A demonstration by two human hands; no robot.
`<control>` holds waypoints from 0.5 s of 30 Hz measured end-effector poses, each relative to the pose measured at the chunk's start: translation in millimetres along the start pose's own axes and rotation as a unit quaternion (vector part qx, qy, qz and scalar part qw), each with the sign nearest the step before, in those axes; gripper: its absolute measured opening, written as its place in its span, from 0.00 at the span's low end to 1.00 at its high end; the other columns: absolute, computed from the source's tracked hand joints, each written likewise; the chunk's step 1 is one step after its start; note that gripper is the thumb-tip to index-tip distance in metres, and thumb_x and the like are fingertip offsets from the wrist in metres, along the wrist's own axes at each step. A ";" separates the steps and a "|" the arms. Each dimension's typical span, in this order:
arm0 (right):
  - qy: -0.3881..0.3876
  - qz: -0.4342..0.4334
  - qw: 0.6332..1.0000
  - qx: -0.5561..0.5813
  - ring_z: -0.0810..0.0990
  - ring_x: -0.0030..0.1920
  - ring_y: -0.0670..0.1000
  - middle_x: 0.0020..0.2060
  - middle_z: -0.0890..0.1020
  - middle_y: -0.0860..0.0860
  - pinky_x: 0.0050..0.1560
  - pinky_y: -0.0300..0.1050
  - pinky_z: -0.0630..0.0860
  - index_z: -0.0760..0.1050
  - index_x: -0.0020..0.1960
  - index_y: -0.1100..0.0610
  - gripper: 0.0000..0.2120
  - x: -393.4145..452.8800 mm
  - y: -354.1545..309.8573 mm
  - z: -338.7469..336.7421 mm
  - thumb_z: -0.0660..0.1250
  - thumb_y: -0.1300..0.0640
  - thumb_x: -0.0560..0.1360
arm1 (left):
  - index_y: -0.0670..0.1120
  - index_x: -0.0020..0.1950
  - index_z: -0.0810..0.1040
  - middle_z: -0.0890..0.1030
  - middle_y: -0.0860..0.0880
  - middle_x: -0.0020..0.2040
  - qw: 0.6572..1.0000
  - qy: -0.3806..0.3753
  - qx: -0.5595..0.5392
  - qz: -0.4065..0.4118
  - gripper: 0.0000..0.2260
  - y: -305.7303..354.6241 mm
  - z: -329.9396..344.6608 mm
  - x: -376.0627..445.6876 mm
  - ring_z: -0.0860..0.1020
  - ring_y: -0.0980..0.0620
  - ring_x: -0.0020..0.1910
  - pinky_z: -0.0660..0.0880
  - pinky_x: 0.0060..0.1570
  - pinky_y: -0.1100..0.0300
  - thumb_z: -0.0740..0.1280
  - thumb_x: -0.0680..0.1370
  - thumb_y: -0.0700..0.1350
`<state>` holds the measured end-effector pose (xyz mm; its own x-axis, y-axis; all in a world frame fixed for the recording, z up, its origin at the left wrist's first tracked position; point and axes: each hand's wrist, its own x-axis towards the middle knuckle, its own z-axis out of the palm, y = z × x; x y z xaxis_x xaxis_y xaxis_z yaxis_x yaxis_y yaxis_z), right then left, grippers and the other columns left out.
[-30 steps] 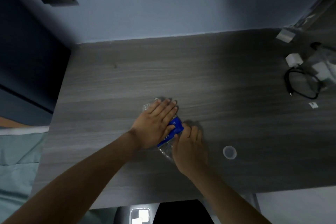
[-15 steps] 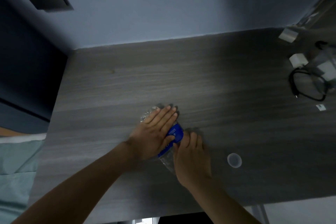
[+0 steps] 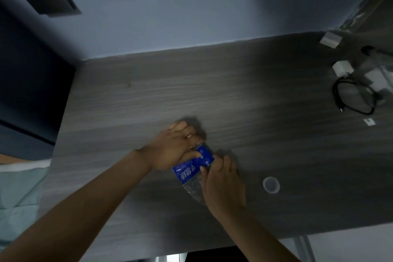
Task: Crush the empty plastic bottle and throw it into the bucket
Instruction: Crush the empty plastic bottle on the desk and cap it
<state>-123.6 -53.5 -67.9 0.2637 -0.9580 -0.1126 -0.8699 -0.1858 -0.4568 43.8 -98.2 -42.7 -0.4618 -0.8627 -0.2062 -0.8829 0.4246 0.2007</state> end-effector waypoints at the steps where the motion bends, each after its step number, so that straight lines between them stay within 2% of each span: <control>1: -0.007 -0.004 1.000 0.001 0.76 0.49 0.52 0.54 0.76 0.56 0.44 0.44 0.76 0.68 0.59 0.58 0.19 -0.1 1.4 1.3 0.55 0.46 0.76 | 0.50 0.65 0.70 0.75 0.47 0.60 1.000 -0.015 0.011 0.010 0.21 -3.3 -2.9 0.8 0.67 0.48 0.62 0.60 0.65 0.54 0.56 0.77 0.58; 5: -0.035 -0.016 0.999 0.002 0.75 0.51 0.52 0.57 0.73 0.55 0.46 0.44 0.75 0.65 0.61 0.56 0.19 -2.5 4.1 -0.6 0.51 0.45 0.77 | 0.49 0.56 0.74 0.78 0.48 0.55 0.997 -0.077 0.017 0.020 0.20 -5.8 -13.9 6.2 0.70 0.49 0.58 0.64 0.58 0.57 0.59 0.74 0.62; 10: -0.045 -0.042 0.998 0.000 0.75 0.49 0.51 0.56 0.73 0.54 0.41 0.40 0.71 0.66 0.59 0.57 0.18 -5.8 7.7 -3.5 0.51 0.46 0.77 | 0.47 0.52 0.74 0.81 0.47 0.49 0.989 -0.148 -0.027 -0.009 0.18 2.2 -25.2 10.5 0.77 0.46 0.48 0.71 0.49 0.55 0.63 0.73 0.60; 13: -0.033 -0.072 0.997 0.015 0.78 0.44 0.54 0.54 0.75 0.57 0.36 0.40 0.71 0.69 0.58 0.60 0.17 -5.8 8.1 -4.3 0.57 0.49 0.76 | 0.51 0.54 0.76 0.82 0.49 0.49 0.976 -0.205 -0.072 -0.020 0.18 7.0 -32.1 9.3 0.78 0.51 0.46 0.72 0.49 0.56 0.63 0.72 0.62; 15: -0.035 -0.084 0.996 0.012 0.78 0.41 0.52 0.53 0.75 0.57 0.34 0.37 0.67 0.69 0.59 0.60 0.17 -5.7 9.5 -5.6 0.58 0.49 0.76 | 0.54 0.55 0.76 0.83 0.51 0.50 0.969 -0.224 -0.097 -0.024 0.17 10.0 -34.4 7.6 0.79 0.53 0.48 0.73 0.51 0.56 0.64 0.72 0.62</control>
<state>-135.7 -51.1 -66.7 0.4338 -0.8962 -0.0930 -0.8007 -0.3361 -0.4958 34.4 -109.9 -9.4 -0.4497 -0.6559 -0.6063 -0.8917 0.2899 0.3476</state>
